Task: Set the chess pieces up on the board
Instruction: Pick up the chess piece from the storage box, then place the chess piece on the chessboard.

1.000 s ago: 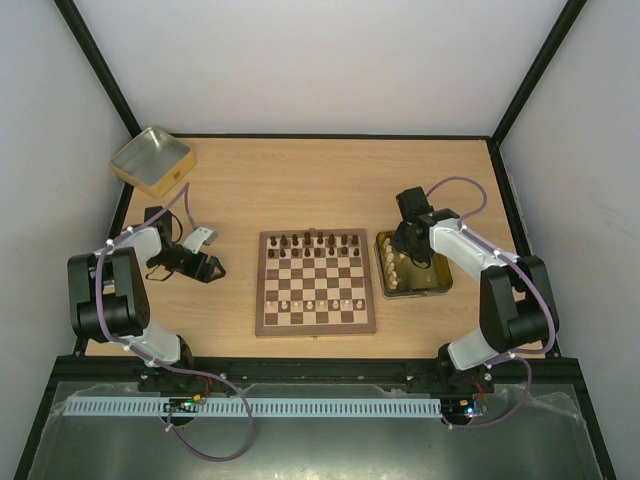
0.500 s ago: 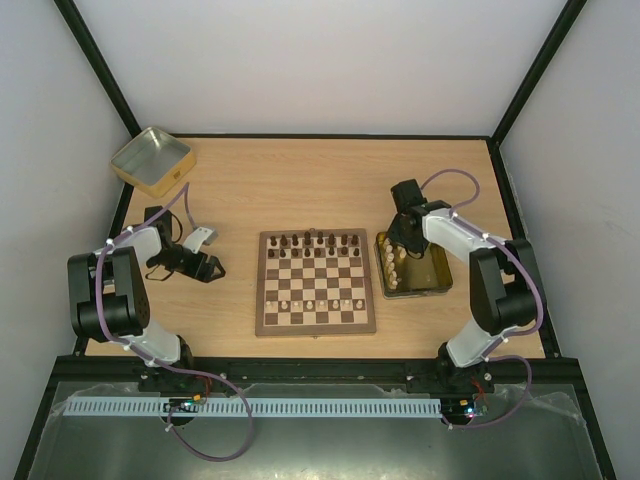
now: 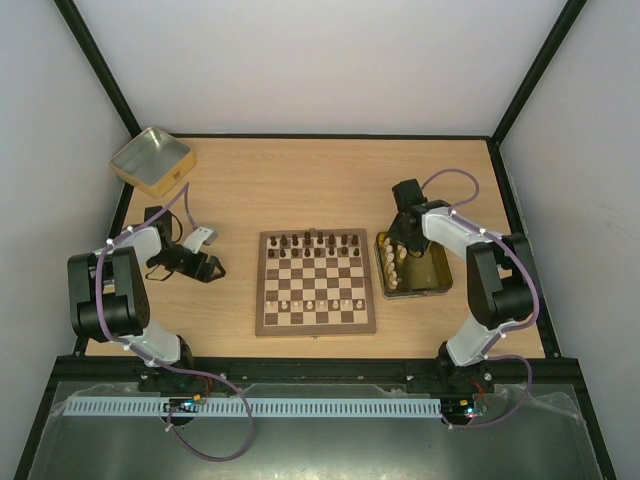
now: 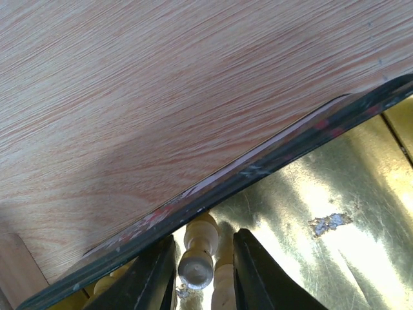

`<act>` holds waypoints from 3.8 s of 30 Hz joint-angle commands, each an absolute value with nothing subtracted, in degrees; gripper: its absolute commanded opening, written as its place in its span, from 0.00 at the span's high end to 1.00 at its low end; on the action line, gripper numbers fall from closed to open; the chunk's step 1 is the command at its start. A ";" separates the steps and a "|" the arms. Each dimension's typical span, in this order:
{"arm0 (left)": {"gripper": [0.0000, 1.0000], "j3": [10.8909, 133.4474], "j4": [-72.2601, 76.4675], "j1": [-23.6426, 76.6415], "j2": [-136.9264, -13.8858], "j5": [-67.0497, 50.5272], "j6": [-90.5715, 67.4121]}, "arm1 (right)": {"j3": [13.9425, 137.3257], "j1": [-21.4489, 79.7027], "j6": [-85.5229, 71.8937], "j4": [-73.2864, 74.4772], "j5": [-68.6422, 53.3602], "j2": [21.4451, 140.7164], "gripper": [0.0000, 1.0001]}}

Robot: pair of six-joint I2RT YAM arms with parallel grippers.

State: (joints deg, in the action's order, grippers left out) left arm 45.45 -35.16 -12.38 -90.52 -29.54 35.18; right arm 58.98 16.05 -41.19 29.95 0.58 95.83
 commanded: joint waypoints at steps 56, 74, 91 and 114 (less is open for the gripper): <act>0.18 42.13 -36.78 -12.63 -91.23 -22.88 34.04 | 64.10 25.40 -40.75 41.90 11.62 82.05 0.95; 0.18 41.20 -35.44 -12.65 -90.29 -21.86 33.24 | 70.48 67.34 -57.81 45.53 8.58 86.32 0.96; 0.18 41.04 -35.32 -12.73 -89.29 -21.96 33.29 | 83.56 76.38 -54.32 41.22 3.05 105.84 0.94; 0.17 40.87 -35.41 -12.75 -88.46 -22.94 33.93 | 86.44 76.38 -53.15 41.84 1.73 112.00 0.92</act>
State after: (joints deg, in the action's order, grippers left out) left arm 43.18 -32.40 -12.38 -87.83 -27.00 34.09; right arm 84.68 76.20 -53.89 40.45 0.49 110.19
